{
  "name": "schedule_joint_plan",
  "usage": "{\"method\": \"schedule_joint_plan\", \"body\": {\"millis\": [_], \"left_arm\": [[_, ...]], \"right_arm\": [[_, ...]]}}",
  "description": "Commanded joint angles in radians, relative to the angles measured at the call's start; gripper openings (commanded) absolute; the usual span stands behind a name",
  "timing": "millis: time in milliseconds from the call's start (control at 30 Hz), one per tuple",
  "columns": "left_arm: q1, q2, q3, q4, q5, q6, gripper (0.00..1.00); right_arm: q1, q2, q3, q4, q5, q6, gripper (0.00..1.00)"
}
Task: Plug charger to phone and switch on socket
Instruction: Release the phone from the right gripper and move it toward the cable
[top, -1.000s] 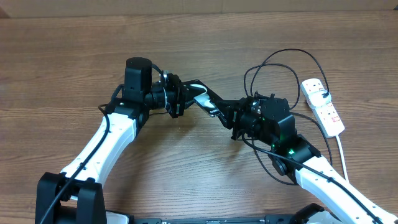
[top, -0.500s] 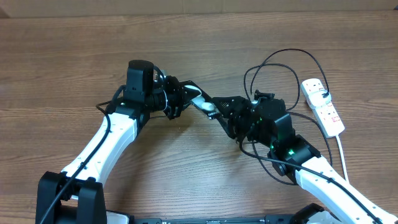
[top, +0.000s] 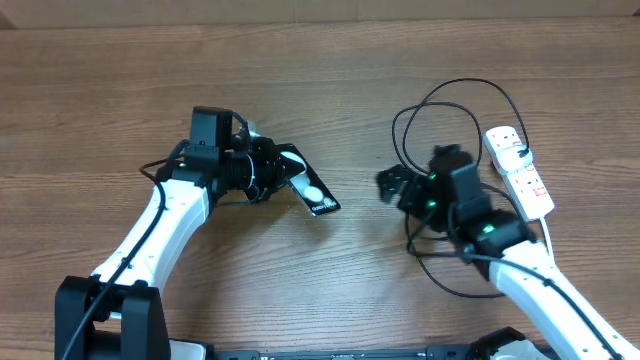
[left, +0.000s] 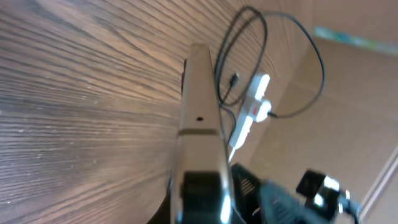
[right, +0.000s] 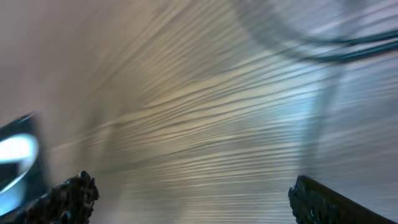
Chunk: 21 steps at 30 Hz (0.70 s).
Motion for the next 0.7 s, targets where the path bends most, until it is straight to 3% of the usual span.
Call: {"method": "schedule_joint_plan", "body": {"millis": [0,267,667], "left_arm": [[0.004,0.024,0.0,0.004,0.156,0.086,0.04],[0.004,0.084,0.0,0.009,0.305,0.149,0.04],[0.003,0.12,0.0,0.009,0.541,0.172,0.04]], "right_arm": [[-0.078,-0.016,0.082,-0.087,0.048,-0.079,1.0],[-0.213,-0.015,0.105,-0.312,0.042,-0.09,1.0],[-0.213,-0.014,0.1,-0.266,0.051,-0.138,1.0]]}}
